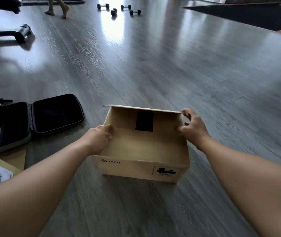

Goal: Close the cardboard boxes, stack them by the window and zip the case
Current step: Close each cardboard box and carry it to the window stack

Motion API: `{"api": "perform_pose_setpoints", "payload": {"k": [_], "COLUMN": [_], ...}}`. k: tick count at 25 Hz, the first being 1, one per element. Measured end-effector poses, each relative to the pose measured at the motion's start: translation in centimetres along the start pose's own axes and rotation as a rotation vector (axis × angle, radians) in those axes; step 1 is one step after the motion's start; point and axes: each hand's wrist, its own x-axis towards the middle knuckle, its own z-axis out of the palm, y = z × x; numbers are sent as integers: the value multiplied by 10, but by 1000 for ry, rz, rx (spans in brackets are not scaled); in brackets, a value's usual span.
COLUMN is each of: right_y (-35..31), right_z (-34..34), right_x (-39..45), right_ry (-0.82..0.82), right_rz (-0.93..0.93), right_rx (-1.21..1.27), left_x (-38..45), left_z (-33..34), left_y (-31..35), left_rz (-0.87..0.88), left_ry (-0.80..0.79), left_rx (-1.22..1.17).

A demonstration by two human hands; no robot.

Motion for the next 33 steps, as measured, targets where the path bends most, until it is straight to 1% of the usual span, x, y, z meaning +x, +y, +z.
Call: {"api": "perform_pose_setpoints", "payload": {"k": [3, 5, 8, 10, 13, 15, 18, 24, 28, 33], "right_y": [2, 4, 5, 7, 4, -2, -6, -17, -44, -91], "right_z": [1, 6, 13, 17, 21, 25, 29, 43, 67, 95], "right_x": [-15, -21, -28, -31, -30, -25, -24, -19, -11, -3], "right_ry": [-92, -154, -273, -324, -343, -339, -302, -263, -261, -257], "right_rz": [-80, -108, -15, 42, 94, 90, 26, -13, -58, -151], "right_rx": [-225, -371, -479, -526, -519, -493, -489, -443, -402, -361], "left_x": [-6, -10, -11, -9, -2, 1, 4, 3, -4, -18], "left_z": [1, 0, -4, -6, -5, -1, 2, -4, -24, -58], "left_y": [0, -1, -2, -2, 1, 1, 1, -5, -30, -61], "left_rz": [12, -22, -80, -68, -42, -33, -13, -68, -121, -161], "left_ry": [19, 59, 114, 92, 4, -5, 58, 140, 187, 309], "left_rx": [65, 56, -2, -53, -121, -208, -217, -203, -180, -181]}}
